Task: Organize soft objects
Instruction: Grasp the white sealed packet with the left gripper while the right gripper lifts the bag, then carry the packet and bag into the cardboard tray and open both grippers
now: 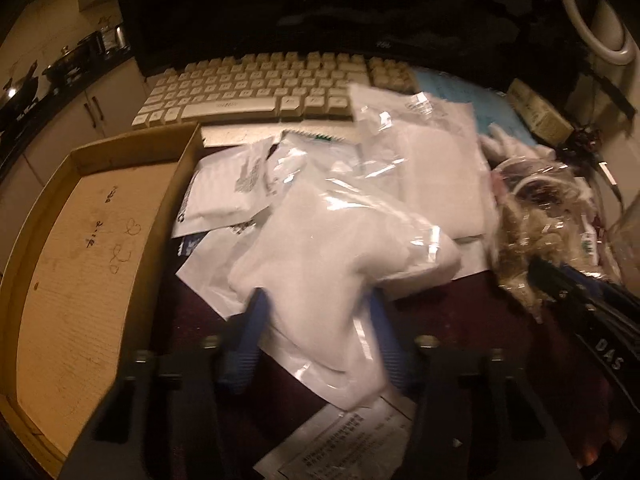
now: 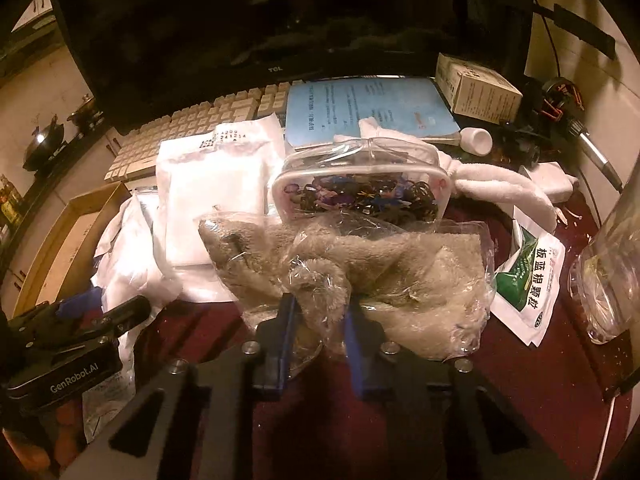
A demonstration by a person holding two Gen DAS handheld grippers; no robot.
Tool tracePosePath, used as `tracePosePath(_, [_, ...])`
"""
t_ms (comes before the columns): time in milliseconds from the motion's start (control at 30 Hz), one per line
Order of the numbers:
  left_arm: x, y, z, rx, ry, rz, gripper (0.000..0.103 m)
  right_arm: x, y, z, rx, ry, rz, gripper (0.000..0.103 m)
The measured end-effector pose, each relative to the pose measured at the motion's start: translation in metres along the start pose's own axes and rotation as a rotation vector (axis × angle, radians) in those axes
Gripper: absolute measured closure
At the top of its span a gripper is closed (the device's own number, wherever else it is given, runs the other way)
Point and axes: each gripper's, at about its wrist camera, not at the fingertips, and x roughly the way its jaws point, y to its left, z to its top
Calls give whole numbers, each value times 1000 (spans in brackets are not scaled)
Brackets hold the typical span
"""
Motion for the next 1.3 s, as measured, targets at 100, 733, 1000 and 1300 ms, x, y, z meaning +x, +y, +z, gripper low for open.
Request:
tracePosePath(100, [-4,1,1,-3,-18,-27,80,-4,1,-2,1,-7,9,80])
tracePosePath(733, [-65,10,-6,-20,-98,-190,92,-40,13,-1,-21,-92,41,80])
tracePosePath(1000, [-93,18,-2,-4,-146,-179,92,-49,19,0,-39,-111,49,80])
tracePosePath(1300, [-101,25,-3,-7,-159,-162,92,-52,28,-1,-61,-113,63,80])
